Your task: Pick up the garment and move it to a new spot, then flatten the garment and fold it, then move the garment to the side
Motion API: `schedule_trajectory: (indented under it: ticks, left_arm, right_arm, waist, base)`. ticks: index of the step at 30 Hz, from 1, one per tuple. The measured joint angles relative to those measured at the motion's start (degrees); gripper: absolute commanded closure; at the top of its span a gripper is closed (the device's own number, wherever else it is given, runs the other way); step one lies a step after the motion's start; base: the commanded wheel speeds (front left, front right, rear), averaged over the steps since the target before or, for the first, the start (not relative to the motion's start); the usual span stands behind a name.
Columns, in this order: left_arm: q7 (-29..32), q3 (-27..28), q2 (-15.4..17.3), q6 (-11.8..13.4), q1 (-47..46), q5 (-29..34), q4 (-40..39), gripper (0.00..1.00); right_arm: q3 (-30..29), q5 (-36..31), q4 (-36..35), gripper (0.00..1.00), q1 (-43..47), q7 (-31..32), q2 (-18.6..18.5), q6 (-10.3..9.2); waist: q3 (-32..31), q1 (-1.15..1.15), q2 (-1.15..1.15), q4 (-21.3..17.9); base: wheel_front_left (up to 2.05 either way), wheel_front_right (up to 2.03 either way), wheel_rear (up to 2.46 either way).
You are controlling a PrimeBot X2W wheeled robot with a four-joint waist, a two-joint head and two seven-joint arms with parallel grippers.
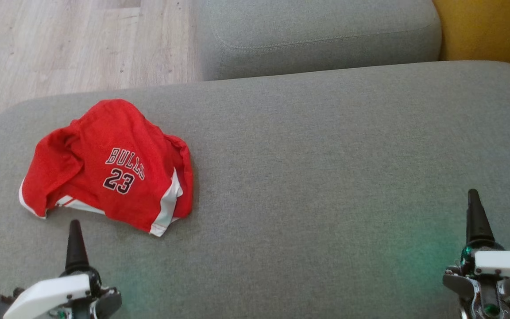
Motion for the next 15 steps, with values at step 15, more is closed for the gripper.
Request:
schedule_trajectory:
  ticks: [15]
  left_arm:
    - [-2.6,-2.8,0.0,3.5,-0.1,14.9,-6.0,0.0]
  right_arm:
    - [2.1,-16.4,-4.2,0.0,-0.1,-2.5,0.0,0.0]
  waist:
    - [0.3,0.0,0.0,-0.2]
  base:
    - [0.0,0.0,0.0]
